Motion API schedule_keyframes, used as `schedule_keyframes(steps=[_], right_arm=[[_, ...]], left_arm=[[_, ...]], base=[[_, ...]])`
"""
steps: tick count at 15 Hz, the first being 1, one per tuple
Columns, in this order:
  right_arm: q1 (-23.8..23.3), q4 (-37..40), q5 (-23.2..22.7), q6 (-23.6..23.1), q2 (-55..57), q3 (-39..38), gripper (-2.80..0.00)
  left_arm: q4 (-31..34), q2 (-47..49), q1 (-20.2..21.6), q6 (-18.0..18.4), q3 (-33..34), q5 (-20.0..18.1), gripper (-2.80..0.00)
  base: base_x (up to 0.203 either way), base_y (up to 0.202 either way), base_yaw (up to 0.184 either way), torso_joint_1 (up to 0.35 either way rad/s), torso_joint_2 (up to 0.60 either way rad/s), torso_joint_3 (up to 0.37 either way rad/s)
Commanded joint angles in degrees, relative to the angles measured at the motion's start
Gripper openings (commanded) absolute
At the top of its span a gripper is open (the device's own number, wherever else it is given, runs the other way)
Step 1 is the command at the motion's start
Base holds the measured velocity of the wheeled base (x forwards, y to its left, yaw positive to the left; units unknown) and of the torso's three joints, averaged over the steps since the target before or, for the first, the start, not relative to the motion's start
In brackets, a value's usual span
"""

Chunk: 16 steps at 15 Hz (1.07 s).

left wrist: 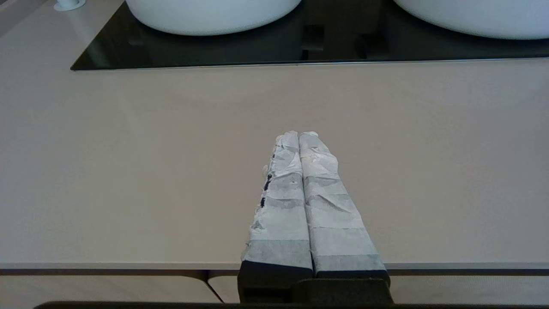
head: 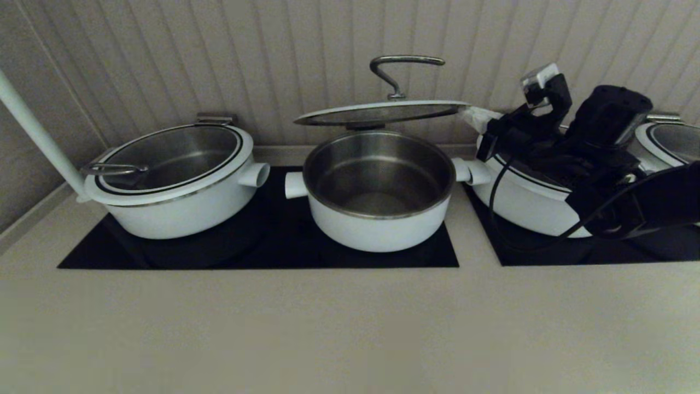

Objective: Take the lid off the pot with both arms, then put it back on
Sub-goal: Open the pot lid completely

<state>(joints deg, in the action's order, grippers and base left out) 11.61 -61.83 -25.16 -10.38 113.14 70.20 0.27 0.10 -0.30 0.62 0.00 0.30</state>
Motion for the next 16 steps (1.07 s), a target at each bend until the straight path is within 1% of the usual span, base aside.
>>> schedule_keyframes(steps=[1, 5, 10, 14, 16], right_arm=[[0.00, -0.46, -0.15, -0.08, 1.72, 2.18, -2.80], [0.00, -0.40, -0.22, 0.09, 4.16, 7.98, -2.80], [0.00, -0.16, -0.24, 0.18, 5.44, 11.79, -2.80], [-0.11, 0.19, -0.24, 0.27, 7.41, 16.88, -2.80], [-0.12, 1.62, -0.24, 0.27, 7.89, 18.56, -2.80]], left_arm=[[0.00, -0.02, -0.03, -0.01, 0.00, 0.05, -2.80], [0.00, -0.01, 0.04, -0.01, 0.00, 0.05, -2.80], [0.00, -0.03, -0.02, -0.01, 0.00, 0.05, -2.80], [0.00, -0.02, 0.03, -0.01, 0.00, 0.05, -2.80], [0.00, -0.01, -0.05, -0.01, 0.00, 0.05, -2.80]], base=[[0.000, 0.000, 0.000, 0.000, 0.00, 0.000], [0.000, 0.000, 0.000, 0.000, 0.00, 0.000], [0.000, 0.000, 0.000, 0.000, 0.00, 0.000], [0.000, 0.000, 0.000, 0.000, 0.00, 0.000], [0.000, 0.000, 0.000, 0.000, 0.00, 0.000]])
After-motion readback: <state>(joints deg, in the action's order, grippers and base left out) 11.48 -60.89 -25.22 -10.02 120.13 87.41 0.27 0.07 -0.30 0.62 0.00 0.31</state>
